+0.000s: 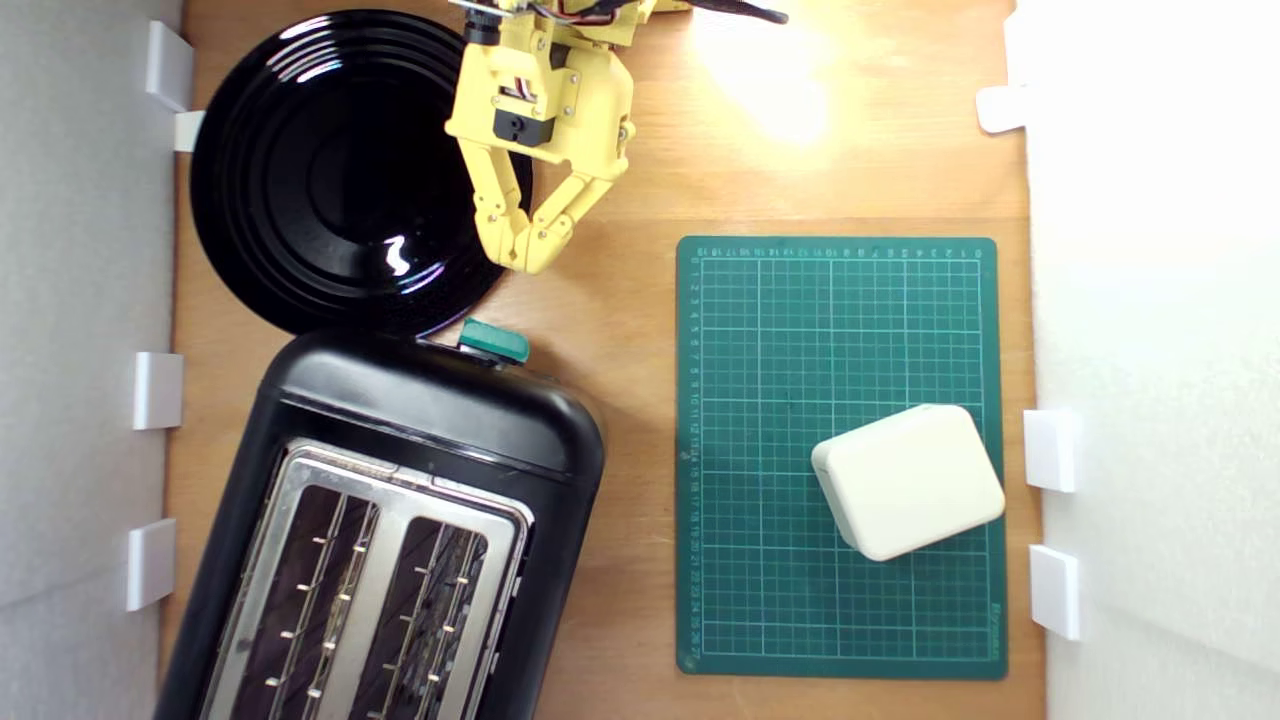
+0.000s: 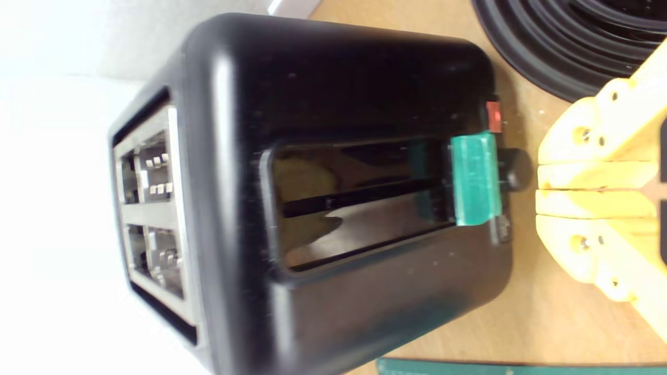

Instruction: Start toaster

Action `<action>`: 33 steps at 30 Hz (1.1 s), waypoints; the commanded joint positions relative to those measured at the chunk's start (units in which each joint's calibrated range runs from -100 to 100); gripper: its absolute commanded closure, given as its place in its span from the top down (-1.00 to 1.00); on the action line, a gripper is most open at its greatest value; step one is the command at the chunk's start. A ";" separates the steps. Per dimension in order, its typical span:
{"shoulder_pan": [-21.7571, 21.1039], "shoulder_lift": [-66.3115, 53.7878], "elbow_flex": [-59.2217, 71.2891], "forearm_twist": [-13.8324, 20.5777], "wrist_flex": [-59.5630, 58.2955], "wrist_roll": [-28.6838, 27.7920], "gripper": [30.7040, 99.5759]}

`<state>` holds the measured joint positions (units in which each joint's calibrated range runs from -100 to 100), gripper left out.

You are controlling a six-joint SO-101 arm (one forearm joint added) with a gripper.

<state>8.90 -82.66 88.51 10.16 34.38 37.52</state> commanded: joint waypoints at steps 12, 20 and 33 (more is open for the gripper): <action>0.70 -12.68 11.31 0.07 1.03 -3.36 -0.98; 0.15 -16.09 11.31 -0.40 10.11 -3.62 -0.98; 0.15 -16.92 11.31 -0.59 18.59 -5.83 -0.98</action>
<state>9.08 -98.42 99.07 9.77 51.40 31.86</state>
